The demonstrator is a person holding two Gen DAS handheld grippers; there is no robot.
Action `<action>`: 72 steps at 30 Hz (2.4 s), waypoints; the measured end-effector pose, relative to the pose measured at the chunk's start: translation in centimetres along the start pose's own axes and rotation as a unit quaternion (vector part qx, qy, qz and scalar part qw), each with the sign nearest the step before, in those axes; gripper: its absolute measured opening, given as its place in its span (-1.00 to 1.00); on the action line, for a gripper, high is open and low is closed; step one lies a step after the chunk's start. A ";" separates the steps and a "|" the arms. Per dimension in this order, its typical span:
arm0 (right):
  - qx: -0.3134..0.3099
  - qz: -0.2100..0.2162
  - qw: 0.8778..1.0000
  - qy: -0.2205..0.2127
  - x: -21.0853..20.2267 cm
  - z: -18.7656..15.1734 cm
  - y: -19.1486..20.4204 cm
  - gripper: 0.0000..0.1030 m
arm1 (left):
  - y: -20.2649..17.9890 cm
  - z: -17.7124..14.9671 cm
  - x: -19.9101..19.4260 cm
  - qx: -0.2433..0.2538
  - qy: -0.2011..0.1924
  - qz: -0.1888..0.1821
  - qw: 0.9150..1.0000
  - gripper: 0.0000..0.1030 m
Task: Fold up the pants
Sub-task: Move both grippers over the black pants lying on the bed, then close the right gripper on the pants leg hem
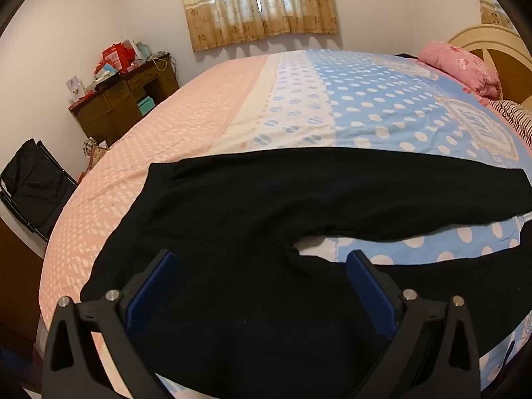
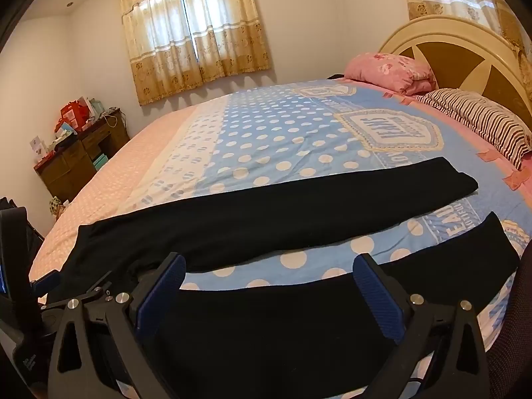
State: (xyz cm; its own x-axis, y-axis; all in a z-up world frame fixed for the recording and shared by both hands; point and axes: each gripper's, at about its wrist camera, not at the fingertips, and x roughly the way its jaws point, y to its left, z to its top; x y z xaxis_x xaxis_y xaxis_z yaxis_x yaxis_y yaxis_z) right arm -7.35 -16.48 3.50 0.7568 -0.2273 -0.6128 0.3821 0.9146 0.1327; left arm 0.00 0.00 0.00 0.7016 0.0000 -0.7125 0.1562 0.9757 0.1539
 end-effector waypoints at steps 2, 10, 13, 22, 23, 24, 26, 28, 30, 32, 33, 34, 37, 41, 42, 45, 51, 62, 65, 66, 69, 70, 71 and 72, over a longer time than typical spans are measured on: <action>0.000 0.000 1.000 0.001 0.0 0.0 0.0 0.97 | 0.1 0.0 0.0 0.000 0.001 -0.001 1.000 1.00; -0.003 0.001 1.000 0.002 0.1 -0.2 0.2 0.97 | -0.2 -0.1 0.0 -0.003 -0.008 -0.002 1.000 1.00; -0.003 0.002 1.000 0.002 0.1 -0.2 0.2 0.97 | -0.1 -0.1 0.0 -0.003 -0.009 -0.001 1.000 1.00; -0.004 0.005 1.000 0.005 0.2 -0.4 0.4 0.97 | 0.0 -0.3 0.0 -0.001 -0.004 -0.003 1.000 1.00; -0.004 0.006 1.000 0.006 0.2 -0.4 0.5 0.97 | 0.0 -0.3 0.0 -0.001 -0.003 -0.003 1.000 1.00; -0.005 0.006 1.000 0.006 0.2 -0.5 0.5 0.97 | 0.0 -0.3 0.0 -0.002 -0.003 -0.003 1.000 1.00; -0.005 0.006 1.000 0.007 0.2 -0.5 0.5 0.97 | 0.0 -0.3 0.0 -0.002 -0.003 -0.004 1.000 1.00; -0.004 0.007 1.000 0.007 0.2 -0.5 0.5 0.97 | 0.0 -0.3 0.1 -0.002 0.001 -0.005 1.000 1.00; -0.004 0.007 1.000 0.008 0.3 -0.5 0.5 0.97 | 0.1 -0.3 0.0 -0.002 0.003 -0.006 1.000 1.00; -0.004 0.007 1.000 0.007 0.2 -0.5 0.5 0.97 | 0.1 -0.3 0.0 -0.002 0.003 -0.006 1.000 1.00; -0.004 0.007 1.000 0.007 0.3 -0.5 0.5 0.97 | 0.0 -0.3 0.0 -0.002 0.003 -0.005 1.000 1.00; -0.004 0.007 1.000 0.008 0.3 -0.5 0.5 0.97 | 0.1 -0.3 0.0 -0.002 0.003 -0.005 1.000 1.00; -0.004 0.007 1.000 0.009 0.3 -0.6 0.5 0.97 | 0.0 -0.3 0.1 -0.002 0.006 -0.007 1.000 1.00; -0.004 0.007 1.000 0.010 0.3 -0.7 0.6 0.97 | 0.0 -0.3 0.1 -0.002 0.008 -0.006 1.000 1.00; -0.003 0.007 1.000 0.010 0.3 -0.7 0.6 0.97 | 0.0 -0.3 0.1 -0.002 0.006 -0.005 1.000 1.00; -0.003 0.008 1.000 0.011 0.3 -0.8 0.6 0.97 | 0.0 -0.4 0.1 -0.002 0.009 -0.006 1.000 1.00; -0.005 0.009 1.000 0.017 0.7 -1.1 0.9 0.97 | -0.2 -0.6 0.5 0.004 0.001 -0.002 1.000 1.00; -0.093 0.073 0.992 0.039 5.4 3.5 3.4 0.97 | 5.3 0.8 2.8 0.025 0.025 0.066 0.997 1.00; -0.144 0.110 0.982 0.050 8.8 6.1 6.3 0.97 | 7.1 2.0 4.1 0.001 0.033 0.061 0.998 1.00; -0.160 0.124 0.978 0.058 9.9 6.8 7.4 0.97 | 7.5 2.1 4.7 -0.011 0.034 0.054 0.998 1.00; -0.184 0.177 0.962 0.099 14.4 8.2 10.4 0.93 | 8.7 3.1 6.4 -0.033 0.048 0.050 0.997 1.00; -0.198 0.190 0.955 0.113 16.4 8.5 11.8 0.81 | 9.1 3.4 7.3 -0.043 0.056 0.040 0.997 1.00; -0.211 0.191 0.951 0.122 17.5 8.5 12.6 0.63 | 9.5 3.6 7.9 -0.048 0.063 0.036 0.996 1.00; -0.233 0.187 0.945 0.135 19.2 8.4 13.8 0.54 | 9.7 3.7 8.7 -0.054 0.073 0.030 0.995 1.00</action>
State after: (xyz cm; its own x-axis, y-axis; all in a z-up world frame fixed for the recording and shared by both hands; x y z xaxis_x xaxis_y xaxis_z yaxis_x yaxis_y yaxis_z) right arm 16.92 -10.99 0.15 0.6063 0.1765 -0.7754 -0.2068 0.9765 0.0605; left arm 10.13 8.62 -2.16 0.5973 0.0840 -0.7976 0.0354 0.9908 0.1309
